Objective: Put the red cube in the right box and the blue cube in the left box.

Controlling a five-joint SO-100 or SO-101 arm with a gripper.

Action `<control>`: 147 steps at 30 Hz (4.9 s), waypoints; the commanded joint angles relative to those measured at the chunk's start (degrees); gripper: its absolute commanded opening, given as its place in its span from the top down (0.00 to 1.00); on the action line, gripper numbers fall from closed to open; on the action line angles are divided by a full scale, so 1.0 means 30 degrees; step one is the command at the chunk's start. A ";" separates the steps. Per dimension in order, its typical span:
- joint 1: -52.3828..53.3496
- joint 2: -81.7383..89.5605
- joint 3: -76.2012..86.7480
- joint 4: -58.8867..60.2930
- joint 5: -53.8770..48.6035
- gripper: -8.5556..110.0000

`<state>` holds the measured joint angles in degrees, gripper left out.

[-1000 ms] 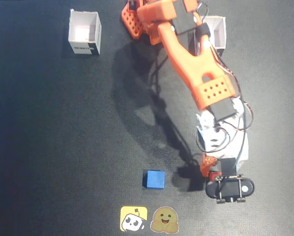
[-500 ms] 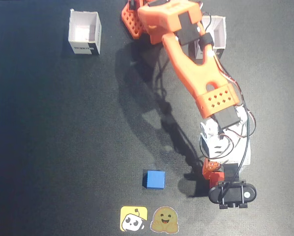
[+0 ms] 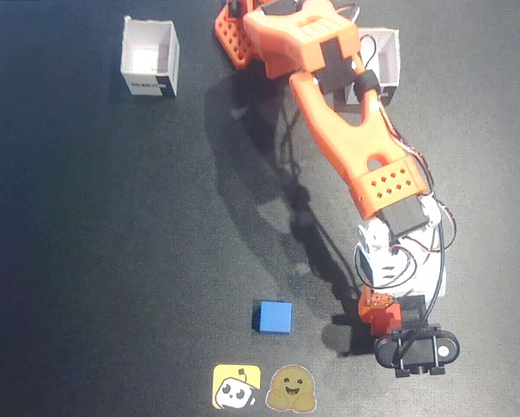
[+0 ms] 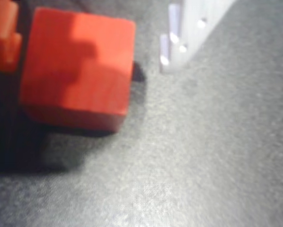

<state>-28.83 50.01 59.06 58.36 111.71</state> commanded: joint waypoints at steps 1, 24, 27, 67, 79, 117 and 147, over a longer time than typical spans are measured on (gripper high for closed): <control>0.0117 0.0234 -0.0879 -0.0703 -0.0234 0.73; 0.0469 -0.0322 -0.0674 -0.1553 -0.0439 0.83; 0.0469 -0.0322 -0.0820 -0.1230 -0.0322 0.84; 1.0342 2.1533 1.8926 0.1582 -0.7119 0.83; 1.3975 2.5166 1.9893 0.5039 -0.9375 0.83; 2.8975 3.1582 2.5430 0.7354 -1.0635 0.83; 3.1230 3.2842 2.7129 0.7705 -0.8877 0.78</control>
<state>64.69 147.22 140.71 82.27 84.81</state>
